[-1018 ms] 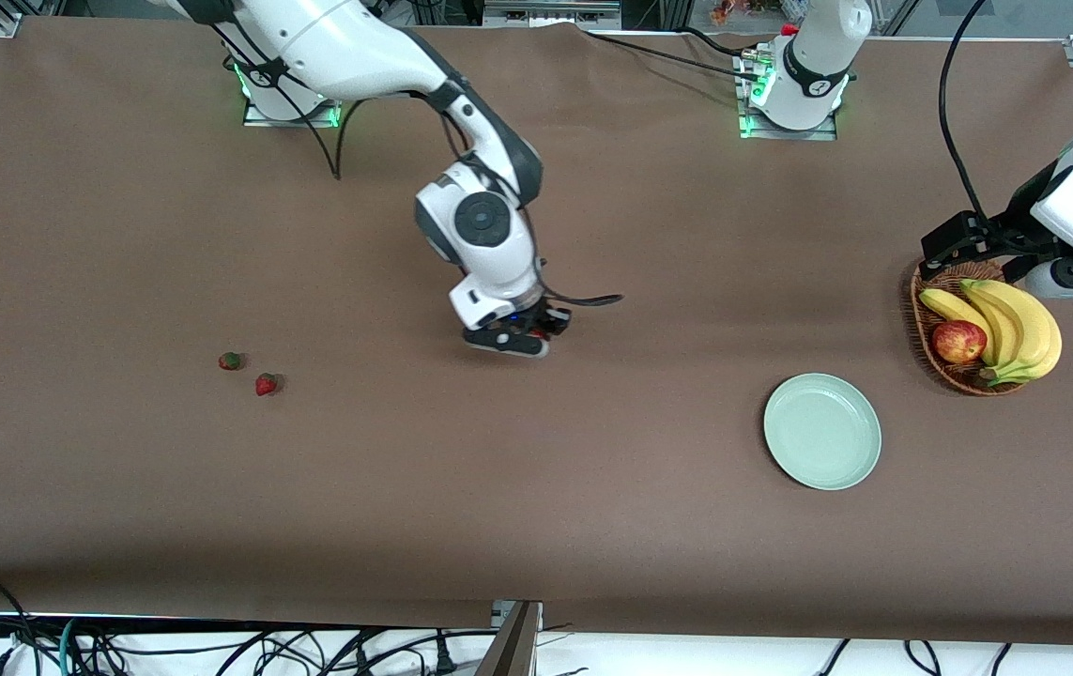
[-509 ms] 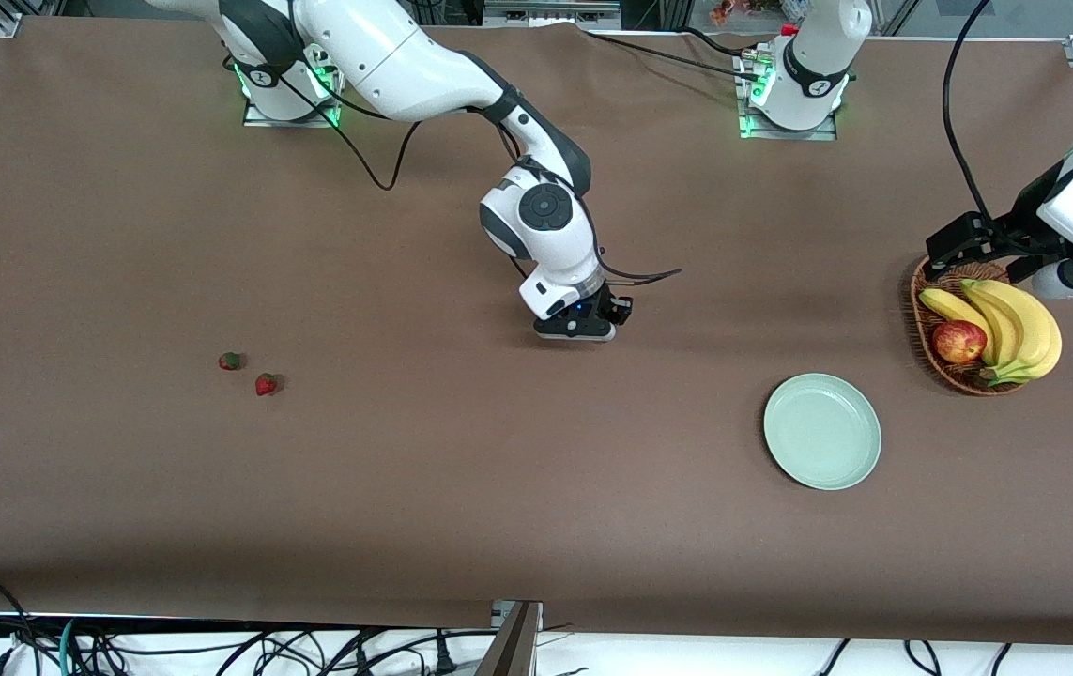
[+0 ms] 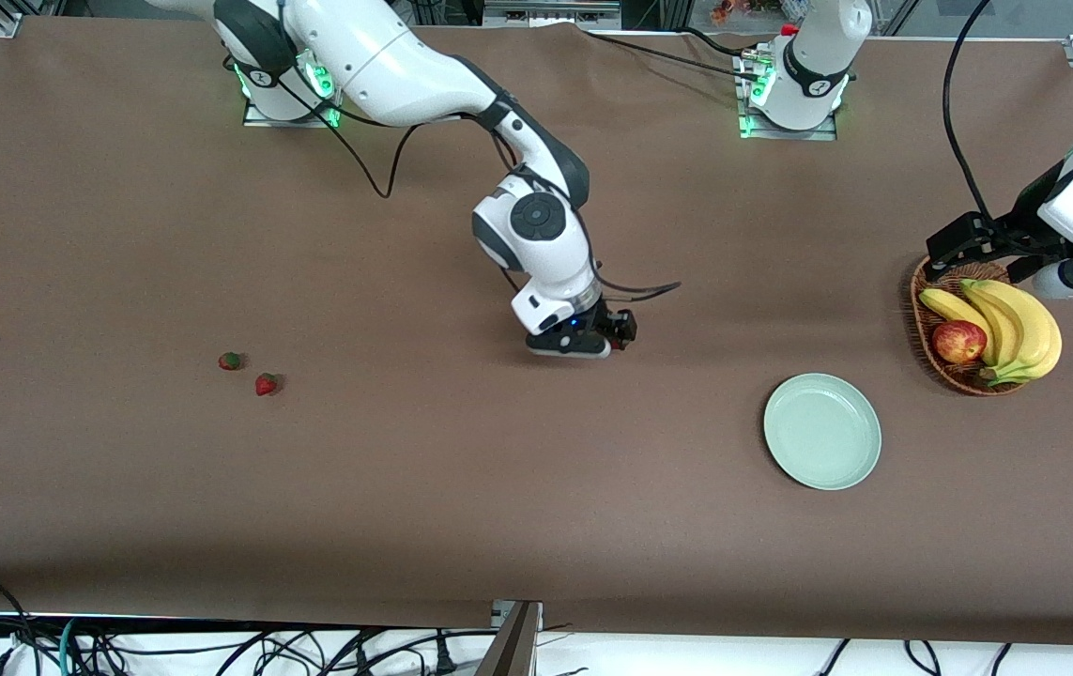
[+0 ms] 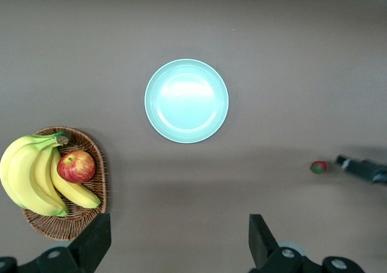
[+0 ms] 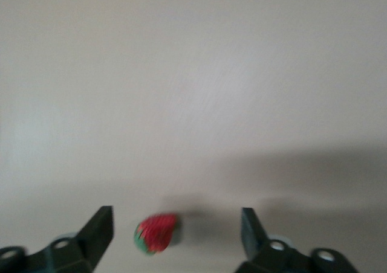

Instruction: Collect all strawberries into plate

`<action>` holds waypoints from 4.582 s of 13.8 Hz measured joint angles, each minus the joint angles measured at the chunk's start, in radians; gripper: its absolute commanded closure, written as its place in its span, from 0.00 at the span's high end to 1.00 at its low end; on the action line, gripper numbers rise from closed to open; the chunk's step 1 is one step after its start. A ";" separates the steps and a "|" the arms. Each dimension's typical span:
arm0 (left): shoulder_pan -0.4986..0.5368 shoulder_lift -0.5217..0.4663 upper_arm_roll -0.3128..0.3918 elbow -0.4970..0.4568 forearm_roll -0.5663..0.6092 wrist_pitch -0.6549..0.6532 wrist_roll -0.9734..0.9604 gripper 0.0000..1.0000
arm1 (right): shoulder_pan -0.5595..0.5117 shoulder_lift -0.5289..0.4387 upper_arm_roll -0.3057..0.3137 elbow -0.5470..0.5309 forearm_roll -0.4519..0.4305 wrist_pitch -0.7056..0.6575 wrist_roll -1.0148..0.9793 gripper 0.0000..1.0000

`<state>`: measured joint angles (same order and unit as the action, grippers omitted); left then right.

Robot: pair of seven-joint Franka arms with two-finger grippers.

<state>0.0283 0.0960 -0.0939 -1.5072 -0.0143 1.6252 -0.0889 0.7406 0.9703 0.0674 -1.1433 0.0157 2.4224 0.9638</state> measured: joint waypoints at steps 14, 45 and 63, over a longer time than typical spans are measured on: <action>0.007 0.022 0.006 0.000 0.000 0.000 0.000 1.00 | -0.514 -0.127 -0.077 0.010 -0.008 -0.657 -0.660 1.00; -0.376 0.565 -0.026 -0.013 -0.062 0.539 -0.590 1.00 | -0.579 -0.245 -0.142 -0.499 0.013 -0.239 -0.954 0.38; -0.497 0.648 -0.025 -0.097 -0.062 0.582 -0.712 0.51 | -0.473 -0.285 -0.023 -0.425 0.169 -0.240 -0.694 0.22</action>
<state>-0.4691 0.7440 -0.1186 -1.6042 -0.0766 2.2074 -0.8006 0.2673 0.6853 0.0444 -1.5679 0.1851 2.1825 0.2693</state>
